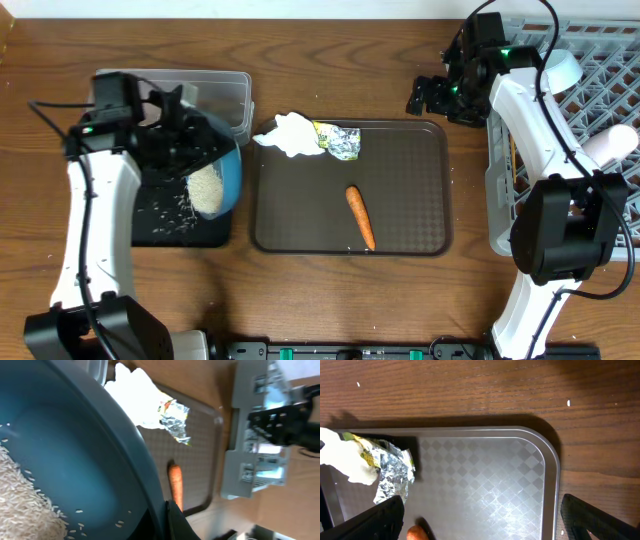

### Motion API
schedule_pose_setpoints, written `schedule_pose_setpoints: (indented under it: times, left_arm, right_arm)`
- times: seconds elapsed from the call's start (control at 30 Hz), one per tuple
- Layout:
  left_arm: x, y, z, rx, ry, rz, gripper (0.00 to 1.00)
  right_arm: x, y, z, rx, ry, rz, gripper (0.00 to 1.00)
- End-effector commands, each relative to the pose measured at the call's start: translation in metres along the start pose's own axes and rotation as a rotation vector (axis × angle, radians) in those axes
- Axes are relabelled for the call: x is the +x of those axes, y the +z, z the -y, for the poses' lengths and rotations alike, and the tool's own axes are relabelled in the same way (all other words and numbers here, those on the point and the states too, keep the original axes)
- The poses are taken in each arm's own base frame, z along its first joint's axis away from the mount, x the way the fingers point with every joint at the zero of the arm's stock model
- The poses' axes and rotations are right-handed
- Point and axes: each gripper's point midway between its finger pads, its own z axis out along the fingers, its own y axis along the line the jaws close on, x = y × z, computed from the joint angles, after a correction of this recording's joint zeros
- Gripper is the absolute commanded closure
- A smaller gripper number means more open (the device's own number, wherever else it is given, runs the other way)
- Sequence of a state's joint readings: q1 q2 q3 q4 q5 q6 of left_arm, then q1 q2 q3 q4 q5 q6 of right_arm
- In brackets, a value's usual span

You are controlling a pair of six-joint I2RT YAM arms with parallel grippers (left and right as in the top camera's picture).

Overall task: Sort waste into correct bins and load items into the dishwasher rack
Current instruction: 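Lift the blue bowl with the left gripper over the black tray, then tilt the blue bowl with the left gripper to pour rice onto the black tray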

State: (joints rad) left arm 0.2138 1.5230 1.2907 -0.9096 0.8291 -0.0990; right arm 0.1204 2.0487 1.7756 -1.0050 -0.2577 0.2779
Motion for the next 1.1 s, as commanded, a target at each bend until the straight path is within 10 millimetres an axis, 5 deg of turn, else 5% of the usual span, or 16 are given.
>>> schedule_pose_setpoints:
  times: [0.0,0.6,1.07]
  left_arm:
    - [0.000,-0.019,0.016,0.137,0.033,0.024,0.94]
    - [-0.013,-0.080,0.015,0.464,-0.082,0.165,0.94]
    - [-0.023,-0.122,-0.023,0.452,-0.180,0.318,0.94]
  right_arm:
    - [-0.004,-0.009,-0.010,-0.015,-0.013,0.025,0.01]
    - [-0.005,-0.009,-0.010,-0.015,-0.013,0.025,0.01]
    - [-0.005,-0.009,-0.010,-0.015,-0.013,0.025,0.01]
